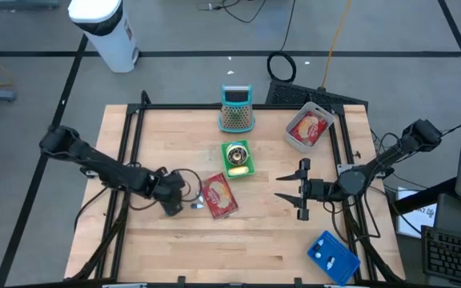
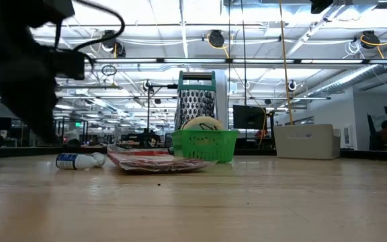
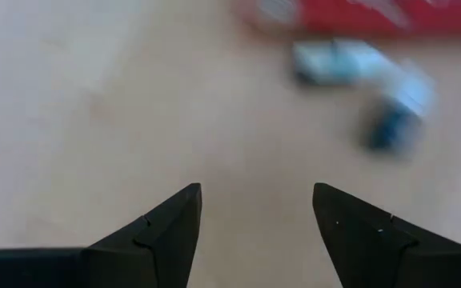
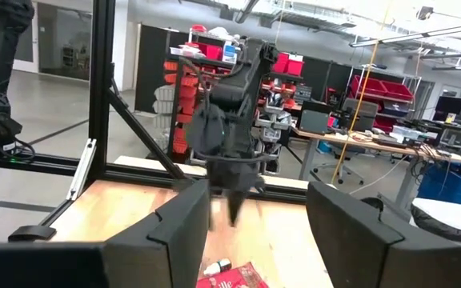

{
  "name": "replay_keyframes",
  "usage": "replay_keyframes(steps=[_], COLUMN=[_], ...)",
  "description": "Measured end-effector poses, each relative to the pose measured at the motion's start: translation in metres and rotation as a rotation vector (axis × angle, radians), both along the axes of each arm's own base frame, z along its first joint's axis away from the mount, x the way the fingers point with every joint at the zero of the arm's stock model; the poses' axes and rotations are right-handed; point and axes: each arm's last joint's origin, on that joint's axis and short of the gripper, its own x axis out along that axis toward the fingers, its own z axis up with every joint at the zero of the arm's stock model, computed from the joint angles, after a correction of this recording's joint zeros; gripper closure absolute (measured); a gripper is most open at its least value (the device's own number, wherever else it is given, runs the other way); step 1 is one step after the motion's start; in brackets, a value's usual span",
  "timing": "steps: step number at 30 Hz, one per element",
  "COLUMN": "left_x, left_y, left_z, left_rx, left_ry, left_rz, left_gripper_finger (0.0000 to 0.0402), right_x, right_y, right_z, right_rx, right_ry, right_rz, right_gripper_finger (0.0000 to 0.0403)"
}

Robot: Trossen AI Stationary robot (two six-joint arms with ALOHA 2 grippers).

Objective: Pick & Place Food Item
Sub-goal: Put the left blue food coloring bottle into the blue bin

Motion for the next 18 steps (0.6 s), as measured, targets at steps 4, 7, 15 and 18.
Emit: replay_keyframes(steps=[4,7,15,18], left_x=[-0.014,-0.025,-0.035,-0.037], left_y=[-0.012,-0.021,-0.034,-0.038], left_z=[0.004,0.003,0.002,0.001], left_rx=[-0.181,-0.195,0.037,0.045], left_ry=[0.184,0.261,0.258,0.266], left_rz=[-0.322,-0.563,-0.770,-0.788], left_gripper_finger=[0.0158,0.0158,0.0158,0.0158], right_x=[0.000,0.000,0.000,0.000], right_y=[0.000,0.000,0.000,0.000], right_z=[0.000,0.000,0.000,0.000], right_rx=[0.000,0.000,0.018,0.016], right_ry=[0.000,0.000,0.000,0.002], right_rz=[0.000,-0.001,0.002,0.002], right_gripper_finger=[0.0206,0.0206,0.0206,0.0206])
